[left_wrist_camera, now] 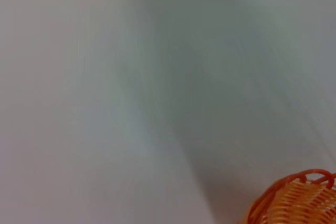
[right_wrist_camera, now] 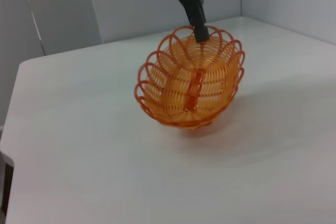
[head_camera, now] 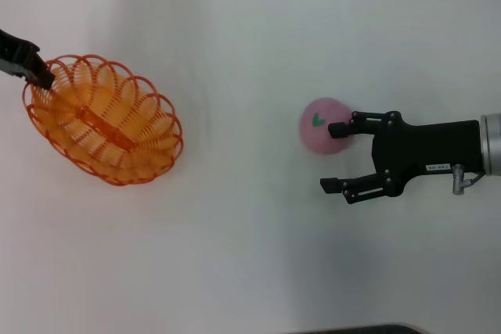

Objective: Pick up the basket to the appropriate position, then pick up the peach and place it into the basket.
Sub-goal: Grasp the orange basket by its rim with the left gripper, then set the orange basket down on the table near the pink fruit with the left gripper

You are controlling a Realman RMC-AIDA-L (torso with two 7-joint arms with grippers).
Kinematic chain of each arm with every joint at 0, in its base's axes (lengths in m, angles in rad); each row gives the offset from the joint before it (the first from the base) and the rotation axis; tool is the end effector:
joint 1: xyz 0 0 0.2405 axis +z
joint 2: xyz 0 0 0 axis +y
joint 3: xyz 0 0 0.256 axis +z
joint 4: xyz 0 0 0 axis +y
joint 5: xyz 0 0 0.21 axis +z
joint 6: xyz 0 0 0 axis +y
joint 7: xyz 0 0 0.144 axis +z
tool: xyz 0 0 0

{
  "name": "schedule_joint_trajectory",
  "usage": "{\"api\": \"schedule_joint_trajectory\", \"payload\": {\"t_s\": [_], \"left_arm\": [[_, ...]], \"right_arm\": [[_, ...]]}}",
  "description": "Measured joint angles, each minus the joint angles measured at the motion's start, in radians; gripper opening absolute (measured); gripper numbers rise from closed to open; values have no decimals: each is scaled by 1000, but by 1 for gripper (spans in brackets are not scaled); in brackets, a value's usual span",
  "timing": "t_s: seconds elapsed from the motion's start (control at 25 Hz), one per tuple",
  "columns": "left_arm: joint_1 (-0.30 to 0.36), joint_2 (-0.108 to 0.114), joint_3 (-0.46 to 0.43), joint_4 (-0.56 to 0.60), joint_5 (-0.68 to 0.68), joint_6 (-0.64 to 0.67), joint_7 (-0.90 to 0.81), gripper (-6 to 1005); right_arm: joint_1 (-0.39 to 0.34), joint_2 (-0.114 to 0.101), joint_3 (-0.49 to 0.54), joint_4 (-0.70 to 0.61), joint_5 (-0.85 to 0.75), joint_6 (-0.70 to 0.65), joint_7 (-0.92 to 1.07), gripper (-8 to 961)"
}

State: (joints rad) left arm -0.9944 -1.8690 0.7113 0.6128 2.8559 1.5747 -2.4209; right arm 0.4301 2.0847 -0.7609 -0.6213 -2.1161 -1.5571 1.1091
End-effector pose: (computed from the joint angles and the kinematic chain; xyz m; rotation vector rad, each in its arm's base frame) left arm -0.2308 0.4204 0.0717 -2.4189 -1.4369 0.4604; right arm 0.3006 0.2835 -0.0258 -2.8780 0.3977 0.4794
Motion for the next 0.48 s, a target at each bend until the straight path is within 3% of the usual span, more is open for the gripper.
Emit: {"api": "schedule_joint_trajectory", "payload": {"t_s": [0.24, 0.48], "left_arm": [[7, 13, -103, -9, -2, 82, 10, 80], [34, 8, -185, -15, -11, 151, 6, 80]], "right_arm": [[-3, 0, 0, 0, -1, 2, 0, 948], [-6, -1, 0, 0, -1, 2, 0, 948]]}}
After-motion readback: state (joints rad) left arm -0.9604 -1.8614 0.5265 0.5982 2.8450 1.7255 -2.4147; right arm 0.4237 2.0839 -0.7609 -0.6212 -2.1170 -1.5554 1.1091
